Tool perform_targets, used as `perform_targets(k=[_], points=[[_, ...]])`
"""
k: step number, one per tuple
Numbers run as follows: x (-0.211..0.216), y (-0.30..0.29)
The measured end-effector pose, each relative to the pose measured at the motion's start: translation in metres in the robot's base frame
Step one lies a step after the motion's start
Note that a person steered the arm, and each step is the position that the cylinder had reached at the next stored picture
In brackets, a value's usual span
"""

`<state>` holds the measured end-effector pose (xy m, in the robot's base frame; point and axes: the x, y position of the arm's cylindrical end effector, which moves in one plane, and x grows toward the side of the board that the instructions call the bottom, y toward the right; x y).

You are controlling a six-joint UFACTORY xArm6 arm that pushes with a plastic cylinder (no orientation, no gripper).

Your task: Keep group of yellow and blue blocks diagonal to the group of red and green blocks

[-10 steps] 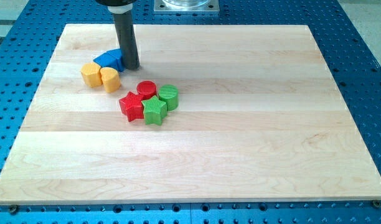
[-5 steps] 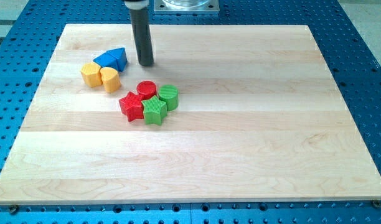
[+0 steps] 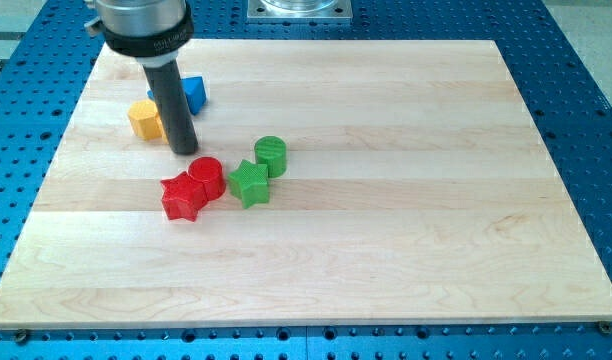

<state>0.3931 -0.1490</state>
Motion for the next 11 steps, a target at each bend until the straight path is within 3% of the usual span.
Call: perform_targets(k=[1, 2, 3, 5, 6, 7, 8, 11], points=[[0.014, -0.014], [0.063, -0.086], [0.113, -0.052], [0.095, 0.043], [0.086, 0.046], [0.084, -0.016], [0.06, -0.014], [0.033, 0.057]])
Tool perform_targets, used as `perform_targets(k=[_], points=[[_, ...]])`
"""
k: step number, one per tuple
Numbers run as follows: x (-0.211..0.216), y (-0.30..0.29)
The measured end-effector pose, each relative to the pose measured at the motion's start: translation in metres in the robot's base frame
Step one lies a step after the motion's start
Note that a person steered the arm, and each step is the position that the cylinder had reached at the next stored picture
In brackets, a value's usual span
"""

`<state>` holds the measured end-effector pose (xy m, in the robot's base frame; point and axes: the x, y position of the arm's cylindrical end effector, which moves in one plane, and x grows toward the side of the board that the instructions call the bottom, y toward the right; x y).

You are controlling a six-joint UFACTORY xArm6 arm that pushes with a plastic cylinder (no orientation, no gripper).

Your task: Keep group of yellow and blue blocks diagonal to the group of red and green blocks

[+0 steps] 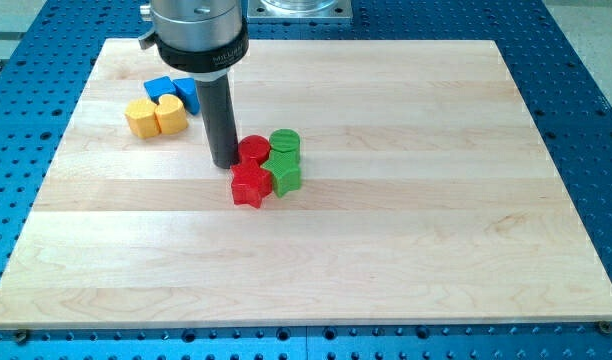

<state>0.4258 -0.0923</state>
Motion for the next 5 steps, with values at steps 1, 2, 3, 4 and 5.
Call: perform_targets(k=[1, 2, 3, 4, 5], points=[[-0.011, -0.006], [-0.011, -0.011], [-0.017, -0.1], [-0.042, -0.122], [-0.052, -0.106]])
